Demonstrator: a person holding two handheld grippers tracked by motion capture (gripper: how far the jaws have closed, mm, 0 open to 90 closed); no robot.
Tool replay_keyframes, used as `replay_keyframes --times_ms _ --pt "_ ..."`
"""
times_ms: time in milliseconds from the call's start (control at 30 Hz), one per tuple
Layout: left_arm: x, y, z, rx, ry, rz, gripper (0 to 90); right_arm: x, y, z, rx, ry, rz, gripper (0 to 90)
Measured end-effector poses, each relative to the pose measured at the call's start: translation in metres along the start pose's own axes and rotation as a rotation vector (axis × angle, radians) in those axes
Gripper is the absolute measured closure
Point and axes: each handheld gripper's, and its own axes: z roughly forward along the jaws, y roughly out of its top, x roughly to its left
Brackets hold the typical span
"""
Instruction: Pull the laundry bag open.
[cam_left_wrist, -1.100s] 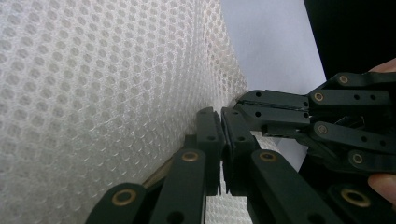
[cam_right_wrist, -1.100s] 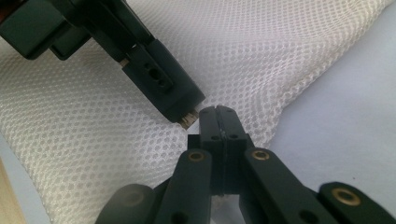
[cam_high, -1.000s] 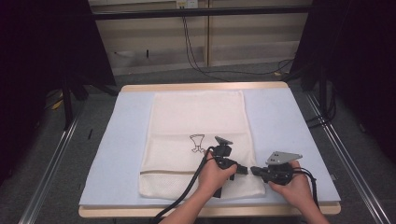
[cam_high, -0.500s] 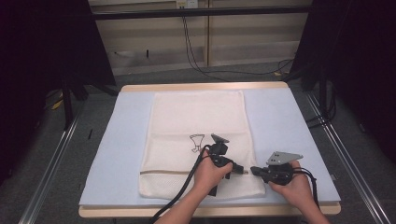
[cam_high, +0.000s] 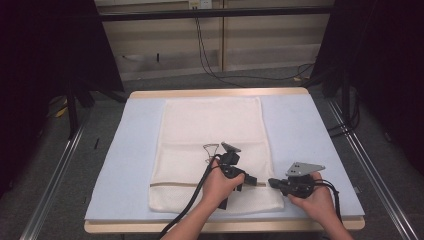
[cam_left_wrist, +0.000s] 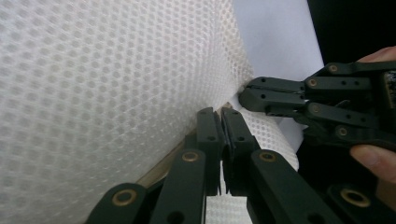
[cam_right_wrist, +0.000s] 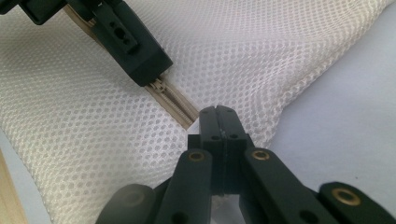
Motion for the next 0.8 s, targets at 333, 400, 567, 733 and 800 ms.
replay_keyframes --times_ms 333,400,567,733,800 --pt "0.007 0.001 -0.014 -0.004 0.000 0.003 87.2 0.000 0.000 0.000 0.000 0.001 -0.006 90.0" --pt "0.009 0.001 -0.016 0.009 -0.008 0.002 87.3 0.000 0.000 0.000 -0.002 0.002 -0.002 90.0" --pt "0.011 0.001 -0.018 0.013 -0.015 0.005 87.3 0.000 0.000 0.000 -0.002 0.003 -0.003 90.0" --pt "0.014 0.001 -0.023 0.011 0.001 -0.001 87.3 0.000 0.000 0.000 -0.003 0.004 -0.005 90.0" --pt "0.015 0.001 -0.026 0.017 -0.005 -0.007 87.3 0.001 0.000 0.000 -0.002 0.000 -0.010 90.0"
